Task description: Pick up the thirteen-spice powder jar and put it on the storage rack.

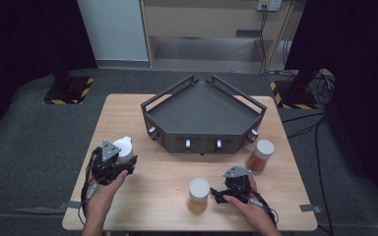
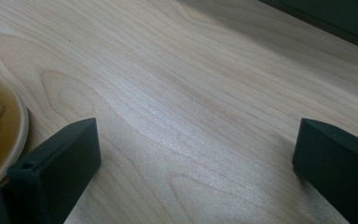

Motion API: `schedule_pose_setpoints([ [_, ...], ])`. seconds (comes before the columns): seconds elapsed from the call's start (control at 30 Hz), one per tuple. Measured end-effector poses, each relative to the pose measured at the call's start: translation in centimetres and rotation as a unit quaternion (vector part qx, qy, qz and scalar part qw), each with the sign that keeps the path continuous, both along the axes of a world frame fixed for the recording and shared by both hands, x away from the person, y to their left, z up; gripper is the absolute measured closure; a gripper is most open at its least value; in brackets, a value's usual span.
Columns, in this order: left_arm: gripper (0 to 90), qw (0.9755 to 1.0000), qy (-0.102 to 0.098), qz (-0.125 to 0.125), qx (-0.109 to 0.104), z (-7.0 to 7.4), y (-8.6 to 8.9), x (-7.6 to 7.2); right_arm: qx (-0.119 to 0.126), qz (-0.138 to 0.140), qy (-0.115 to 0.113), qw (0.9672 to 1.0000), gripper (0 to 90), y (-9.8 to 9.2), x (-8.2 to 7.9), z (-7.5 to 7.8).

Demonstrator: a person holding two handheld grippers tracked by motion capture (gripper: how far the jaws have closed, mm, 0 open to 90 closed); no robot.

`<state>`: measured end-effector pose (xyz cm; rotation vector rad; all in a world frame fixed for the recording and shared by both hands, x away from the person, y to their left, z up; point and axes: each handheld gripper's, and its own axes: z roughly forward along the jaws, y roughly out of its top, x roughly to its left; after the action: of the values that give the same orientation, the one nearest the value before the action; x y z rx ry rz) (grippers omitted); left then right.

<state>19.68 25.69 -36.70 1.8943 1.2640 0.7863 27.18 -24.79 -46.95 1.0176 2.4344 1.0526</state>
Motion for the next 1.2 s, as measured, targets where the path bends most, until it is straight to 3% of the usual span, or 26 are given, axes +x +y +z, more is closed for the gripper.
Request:
schedule_pose_setpoints([
  [0.47,29.1,0.9990,0.000,-0.045,0.000,2.5,-0.5,1.5,0.000,0.001,0.001,1.0000,0.8,0.0,0.0,0.0],
  [0.67,29.1,0.9983,-0.001,-0.058,0.012,3.4,-1.1,2.0,0.000,0.001,0.000,1.0000,0.8,0.0,0.0,0.0],
  [0.9,29.1,0.9967,0.002,-0.078,0.022,4.2,-1.7,2.9,0.000,0.000,0.000,1.0000,0.8,0.0,0.0,0.0],
  [1.2,29.1,0.9945,-0.005,-0.103,0.019,5.1,-2.6,4.2,0.000,0.000,0.000,1.0000,0.8,0.0,0.0,0.0],
])
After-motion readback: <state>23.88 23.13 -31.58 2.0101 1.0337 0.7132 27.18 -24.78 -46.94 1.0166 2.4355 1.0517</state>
